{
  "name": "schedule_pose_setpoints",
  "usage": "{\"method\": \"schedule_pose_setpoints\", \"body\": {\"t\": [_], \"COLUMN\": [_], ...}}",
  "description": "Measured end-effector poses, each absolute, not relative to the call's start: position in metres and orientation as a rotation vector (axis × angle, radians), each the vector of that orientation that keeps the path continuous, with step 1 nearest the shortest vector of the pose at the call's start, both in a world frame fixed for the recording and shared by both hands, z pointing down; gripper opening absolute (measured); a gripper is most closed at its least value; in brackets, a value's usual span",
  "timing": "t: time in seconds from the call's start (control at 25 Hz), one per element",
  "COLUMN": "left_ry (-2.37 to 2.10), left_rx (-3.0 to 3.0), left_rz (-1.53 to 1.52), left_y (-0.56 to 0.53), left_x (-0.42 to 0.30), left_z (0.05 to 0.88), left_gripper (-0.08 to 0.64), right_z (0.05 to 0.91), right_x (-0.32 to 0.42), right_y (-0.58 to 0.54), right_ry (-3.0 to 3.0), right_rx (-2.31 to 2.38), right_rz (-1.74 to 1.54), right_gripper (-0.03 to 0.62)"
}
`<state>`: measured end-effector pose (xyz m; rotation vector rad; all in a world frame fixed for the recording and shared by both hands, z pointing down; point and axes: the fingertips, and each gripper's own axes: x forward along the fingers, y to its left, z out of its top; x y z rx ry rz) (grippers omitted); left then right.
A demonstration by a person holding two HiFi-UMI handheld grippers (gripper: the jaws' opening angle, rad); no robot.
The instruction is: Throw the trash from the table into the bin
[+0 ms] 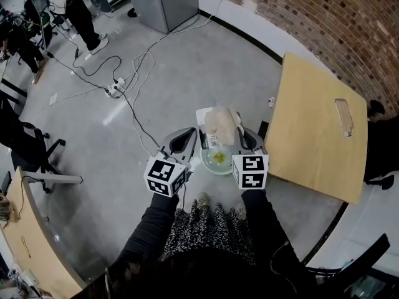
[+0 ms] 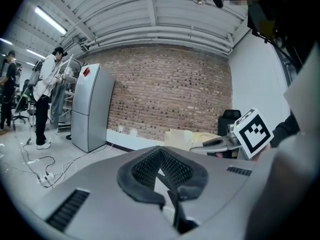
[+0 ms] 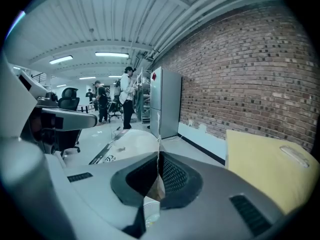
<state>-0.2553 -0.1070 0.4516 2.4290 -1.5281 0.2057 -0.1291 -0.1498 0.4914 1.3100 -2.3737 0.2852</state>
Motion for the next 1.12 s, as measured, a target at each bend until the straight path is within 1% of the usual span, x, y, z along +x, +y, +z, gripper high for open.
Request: {"method": "schedule_pose_setpoints", "body": {"t": [0.24,0.68,1.12], "left_ry": [-1.509,-1.433,-1.392], "left_rx": [2.436,2.417,2.372], "left_rz": [0.228,0.289,0.299], "left_y": [-0.104,-0.087,-0.099], "left_x": [-0.258,-0.251,-0.225], "left_z": [0.477,0.552,0.631], "left_gripper": [0.005,0.006,0.005], "right_z": [0.528,0.616,0.7], "right_x": [-0.13,-0.132,-0.103], "right_y": [-0.139,-0.122,-0.118], "right_ry": [-2.348,-2.265,-2.172], "right_rx": [1.31,1.308,1.309], "right_rz": [0.345,0.422,0.491], "right_gripper": [0.011,0.011,0.011]}}
